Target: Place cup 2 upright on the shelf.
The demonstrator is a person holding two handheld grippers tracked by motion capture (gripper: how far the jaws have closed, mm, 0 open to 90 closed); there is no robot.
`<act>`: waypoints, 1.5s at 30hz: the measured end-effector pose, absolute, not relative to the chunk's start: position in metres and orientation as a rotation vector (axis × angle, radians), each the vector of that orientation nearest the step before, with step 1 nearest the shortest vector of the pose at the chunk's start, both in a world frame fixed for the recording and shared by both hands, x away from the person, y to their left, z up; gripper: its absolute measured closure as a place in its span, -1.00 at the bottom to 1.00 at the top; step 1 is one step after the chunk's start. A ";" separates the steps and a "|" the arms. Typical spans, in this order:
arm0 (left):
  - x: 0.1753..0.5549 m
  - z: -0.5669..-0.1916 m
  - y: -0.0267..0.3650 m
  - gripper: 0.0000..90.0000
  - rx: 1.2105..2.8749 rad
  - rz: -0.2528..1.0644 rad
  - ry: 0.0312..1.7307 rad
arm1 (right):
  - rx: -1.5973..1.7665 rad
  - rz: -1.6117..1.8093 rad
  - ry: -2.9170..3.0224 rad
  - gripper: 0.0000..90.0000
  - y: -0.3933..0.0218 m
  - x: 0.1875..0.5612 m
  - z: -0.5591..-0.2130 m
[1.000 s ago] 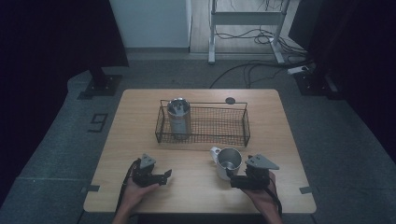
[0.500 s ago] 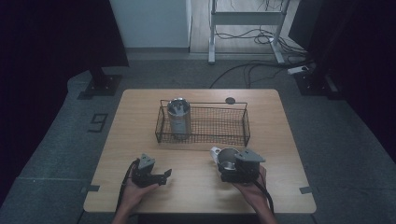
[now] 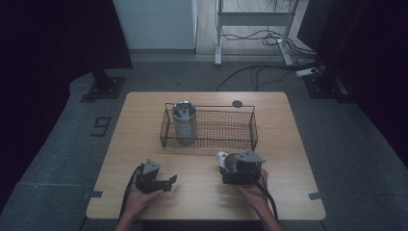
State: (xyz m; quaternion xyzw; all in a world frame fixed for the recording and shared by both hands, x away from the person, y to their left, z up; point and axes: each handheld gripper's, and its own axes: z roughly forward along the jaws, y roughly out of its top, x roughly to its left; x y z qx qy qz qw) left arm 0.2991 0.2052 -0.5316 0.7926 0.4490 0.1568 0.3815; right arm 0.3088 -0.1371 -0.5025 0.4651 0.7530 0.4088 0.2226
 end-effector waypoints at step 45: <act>0.298 -0.533 0.198 -0.68 2.059 0.395 1.137 | 1.233 1.290 2.046 -0.87 -0.169 0.307 -0.461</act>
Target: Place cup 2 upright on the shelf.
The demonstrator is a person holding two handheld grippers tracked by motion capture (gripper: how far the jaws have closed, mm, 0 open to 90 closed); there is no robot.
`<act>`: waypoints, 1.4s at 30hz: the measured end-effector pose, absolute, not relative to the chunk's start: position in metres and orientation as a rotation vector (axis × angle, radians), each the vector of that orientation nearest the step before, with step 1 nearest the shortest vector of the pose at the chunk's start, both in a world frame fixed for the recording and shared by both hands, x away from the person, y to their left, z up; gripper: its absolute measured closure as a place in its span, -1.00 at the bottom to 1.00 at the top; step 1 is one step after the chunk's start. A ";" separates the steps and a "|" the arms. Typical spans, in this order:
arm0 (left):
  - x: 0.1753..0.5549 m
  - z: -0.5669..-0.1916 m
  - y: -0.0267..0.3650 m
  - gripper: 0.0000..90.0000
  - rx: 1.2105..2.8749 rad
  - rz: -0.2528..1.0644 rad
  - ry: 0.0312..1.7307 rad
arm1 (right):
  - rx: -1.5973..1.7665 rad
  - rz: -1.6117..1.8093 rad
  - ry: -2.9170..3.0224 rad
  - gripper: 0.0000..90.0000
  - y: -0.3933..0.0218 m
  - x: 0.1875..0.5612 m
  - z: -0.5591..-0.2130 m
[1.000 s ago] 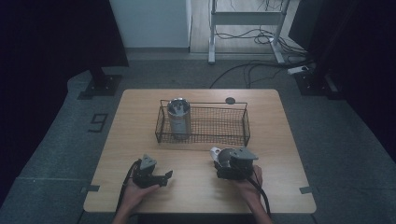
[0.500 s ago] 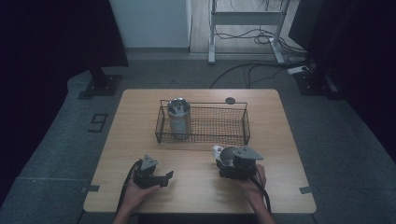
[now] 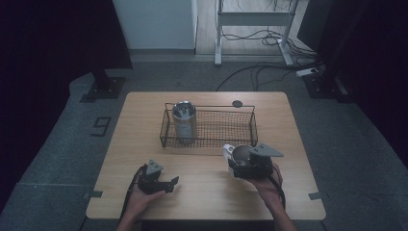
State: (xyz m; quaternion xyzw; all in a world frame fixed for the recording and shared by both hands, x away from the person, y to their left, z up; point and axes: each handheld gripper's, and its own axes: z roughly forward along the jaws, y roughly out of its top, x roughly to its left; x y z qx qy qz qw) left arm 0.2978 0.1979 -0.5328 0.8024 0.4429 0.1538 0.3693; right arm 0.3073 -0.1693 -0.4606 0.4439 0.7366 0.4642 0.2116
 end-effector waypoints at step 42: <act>0.297 -0.531 0.200 -0.68 2.026 0.421 1.159 | 1.125 1.253 2.014 -0.87 -0.166 0.350 -0.379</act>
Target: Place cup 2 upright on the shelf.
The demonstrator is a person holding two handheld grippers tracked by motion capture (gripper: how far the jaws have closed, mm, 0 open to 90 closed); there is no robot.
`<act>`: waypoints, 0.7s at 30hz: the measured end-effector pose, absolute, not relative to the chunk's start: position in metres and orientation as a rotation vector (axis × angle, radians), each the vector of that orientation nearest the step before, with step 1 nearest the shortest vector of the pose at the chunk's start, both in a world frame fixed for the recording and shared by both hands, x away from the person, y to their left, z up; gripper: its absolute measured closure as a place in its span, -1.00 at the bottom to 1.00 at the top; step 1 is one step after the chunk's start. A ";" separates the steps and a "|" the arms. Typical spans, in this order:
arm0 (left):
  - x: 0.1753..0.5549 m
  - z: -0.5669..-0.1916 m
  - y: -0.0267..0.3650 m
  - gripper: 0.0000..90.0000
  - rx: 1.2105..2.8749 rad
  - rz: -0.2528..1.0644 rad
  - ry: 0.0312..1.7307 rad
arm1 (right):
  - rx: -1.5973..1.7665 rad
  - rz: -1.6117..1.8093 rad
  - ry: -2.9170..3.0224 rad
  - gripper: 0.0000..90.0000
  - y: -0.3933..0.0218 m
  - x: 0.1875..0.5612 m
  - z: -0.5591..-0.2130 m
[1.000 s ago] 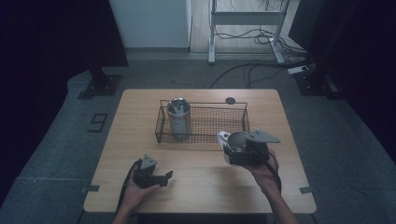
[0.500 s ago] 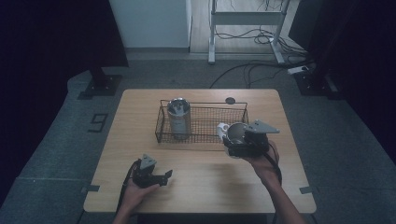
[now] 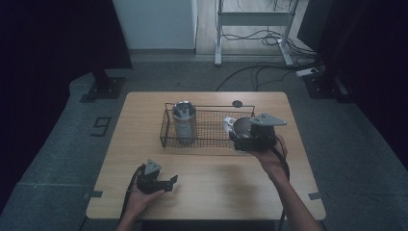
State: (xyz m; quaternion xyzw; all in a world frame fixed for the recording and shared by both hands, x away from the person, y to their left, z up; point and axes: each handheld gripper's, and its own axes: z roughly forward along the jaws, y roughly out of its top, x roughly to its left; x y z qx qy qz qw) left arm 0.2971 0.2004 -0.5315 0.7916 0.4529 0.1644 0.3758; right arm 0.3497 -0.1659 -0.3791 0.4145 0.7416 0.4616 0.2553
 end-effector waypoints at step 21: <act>0.296 -0.533 0.198 -0.68 2.037 0.413 1.150 | 1.147 1.257 2.006 -0.87 -0.172 0.372 -0.376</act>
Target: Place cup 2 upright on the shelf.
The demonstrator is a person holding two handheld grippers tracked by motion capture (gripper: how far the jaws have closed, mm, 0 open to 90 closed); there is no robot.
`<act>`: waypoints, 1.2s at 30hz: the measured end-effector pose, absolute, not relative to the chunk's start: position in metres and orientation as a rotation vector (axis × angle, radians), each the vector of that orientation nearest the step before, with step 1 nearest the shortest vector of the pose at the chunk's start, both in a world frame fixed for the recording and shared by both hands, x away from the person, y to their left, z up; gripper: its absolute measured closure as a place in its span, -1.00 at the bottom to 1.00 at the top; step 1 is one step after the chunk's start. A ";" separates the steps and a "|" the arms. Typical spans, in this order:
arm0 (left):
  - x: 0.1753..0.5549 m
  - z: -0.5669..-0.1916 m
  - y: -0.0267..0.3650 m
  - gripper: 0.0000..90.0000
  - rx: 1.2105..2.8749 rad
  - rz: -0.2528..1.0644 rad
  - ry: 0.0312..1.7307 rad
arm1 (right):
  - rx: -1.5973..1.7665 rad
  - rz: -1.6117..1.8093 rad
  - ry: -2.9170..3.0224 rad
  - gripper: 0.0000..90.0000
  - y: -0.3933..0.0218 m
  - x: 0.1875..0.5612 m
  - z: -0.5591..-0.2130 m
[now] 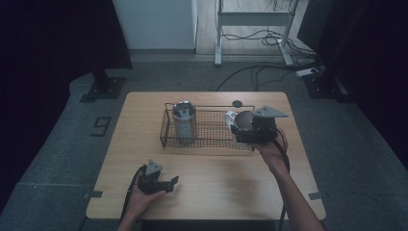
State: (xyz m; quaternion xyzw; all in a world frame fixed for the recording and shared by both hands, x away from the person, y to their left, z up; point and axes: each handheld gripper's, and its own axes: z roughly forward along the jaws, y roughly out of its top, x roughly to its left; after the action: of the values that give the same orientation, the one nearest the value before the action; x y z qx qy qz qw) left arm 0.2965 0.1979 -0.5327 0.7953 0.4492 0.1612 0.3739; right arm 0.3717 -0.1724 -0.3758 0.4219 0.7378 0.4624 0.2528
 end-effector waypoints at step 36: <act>0.297 -0.533 0.200 -0.68 2.035 0.407 1.151 | 1.180 1.238 2.030 -0.87 -0.166 0.420 -0.383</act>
State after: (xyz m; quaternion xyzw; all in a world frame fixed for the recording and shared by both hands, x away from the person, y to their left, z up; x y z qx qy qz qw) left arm 0.2969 0.2002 -0.5334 0.7950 0.4497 0.1592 0.3748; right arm 0.4196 -0.1657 -0.3826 0.4314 0.7422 0.4526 0.2412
